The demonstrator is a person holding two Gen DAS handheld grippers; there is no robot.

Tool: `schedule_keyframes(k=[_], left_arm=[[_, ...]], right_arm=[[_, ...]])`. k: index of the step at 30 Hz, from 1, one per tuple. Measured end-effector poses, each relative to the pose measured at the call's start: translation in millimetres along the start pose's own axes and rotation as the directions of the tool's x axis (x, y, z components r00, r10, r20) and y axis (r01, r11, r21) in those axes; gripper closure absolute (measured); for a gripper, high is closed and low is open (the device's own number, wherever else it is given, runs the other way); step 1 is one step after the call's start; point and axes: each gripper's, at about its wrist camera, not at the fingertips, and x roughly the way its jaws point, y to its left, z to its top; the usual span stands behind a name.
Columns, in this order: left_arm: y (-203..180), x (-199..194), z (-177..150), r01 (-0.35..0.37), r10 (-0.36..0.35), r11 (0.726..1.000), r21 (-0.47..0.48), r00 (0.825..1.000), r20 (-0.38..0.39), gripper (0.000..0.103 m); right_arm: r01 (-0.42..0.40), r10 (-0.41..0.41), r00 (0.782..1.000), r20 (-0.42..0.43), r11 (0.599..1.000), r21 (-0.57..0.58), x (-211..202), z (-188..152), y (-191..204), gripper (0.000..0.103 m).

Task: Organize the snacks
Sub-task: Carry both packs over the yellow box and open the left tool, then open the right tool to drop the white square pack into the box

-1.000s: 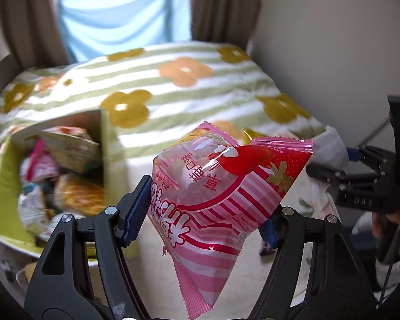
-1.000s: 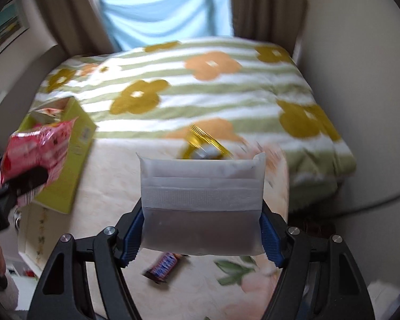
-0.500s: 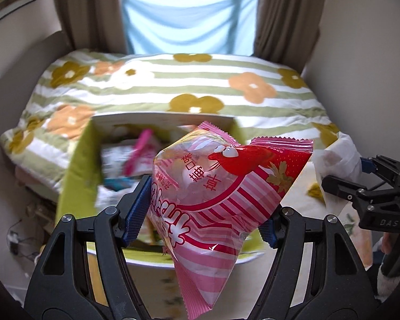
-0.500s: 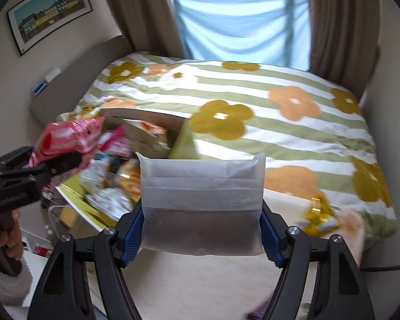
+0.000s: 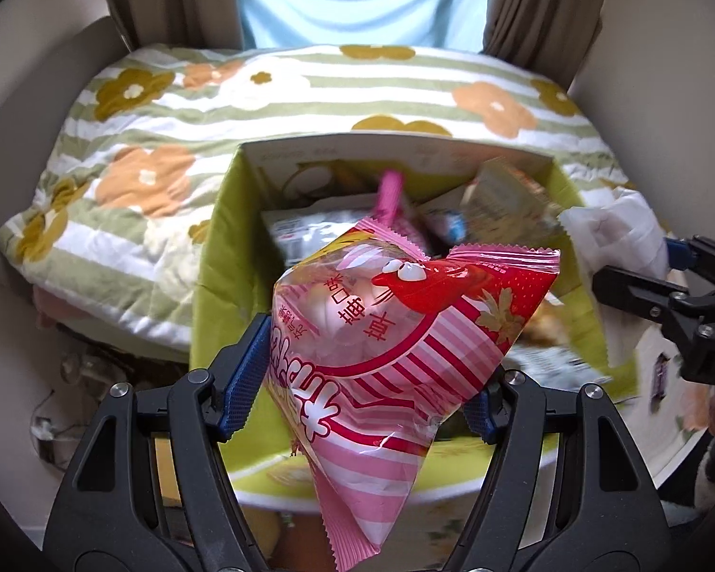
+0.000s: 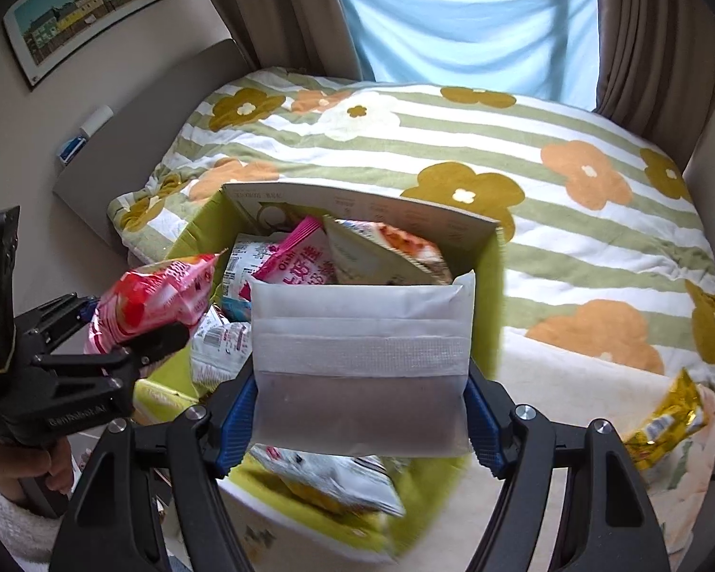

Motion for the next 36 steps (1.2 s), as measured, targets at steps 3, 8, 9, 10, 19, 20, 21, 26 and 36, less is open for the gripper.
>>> schedule_keyframes(k=[3,8,9,10,19,20,21,26,36], left_arm=[[5,11,3,0.023,-0.023,0.999,0.033,1.000,-0.011,0.034],[4,20,3,0.013,-0.011,0.996,0.093,1.000,-0.023,0.007],[4,19,2,0.004,-0.002,0.995,0.100,1.000,-0.018,0.006],[5,19,-1,-0.004,0.006,0.995,0.103,1.000,-0.015,0.006],[19,-7,-18,0.038,-0.038,0.999,0.011,0.999,0.008,0.006],[19,-9,-18,0.041,-0.041,0.999,0.008,0.999,0.010,0.006],[19,-9,-19,0.040,-0.040,0.999,0.008,0.999,0.010,0.006],[18,-10,-24,0.021,-0.021,1.000,0.008,1.000,0.005,0.006],[14,-19,-35,0.033,-0.033,0.999,0.017,0.999,0.012,0.006]], right_arm=[[0.008,-0.008,1.000,-0.016,1.000,0.023,10,1,11,0.033],[0.023,-0.022,0.999,-0.031,0.998,0.056,19,3,18,0.033],[0.024,-0.022,0.999,-0.036,0.998,0.061,19,4,17,0.033],[0.026,-0.023,0.999,-0.042,0.997,0.066,21,4,17,0.033],[0.007,-0.003,0.997,-0.077,0.999,0.052,36,12,19,0.033],[0.003,0.001,0.997,-0.079,0.999,0.053,38,12,20,0.032],[0.000,0.004,0.997,-0.082,0.998,0.055,39,13,21,0.031],[0.013,-0.009,0.994,-0.106,0.999,0.036,48,14,28,0.025],[0.026,-0.025,1.000,-0.019,0.999,0.043,30,8,26,0.011]])
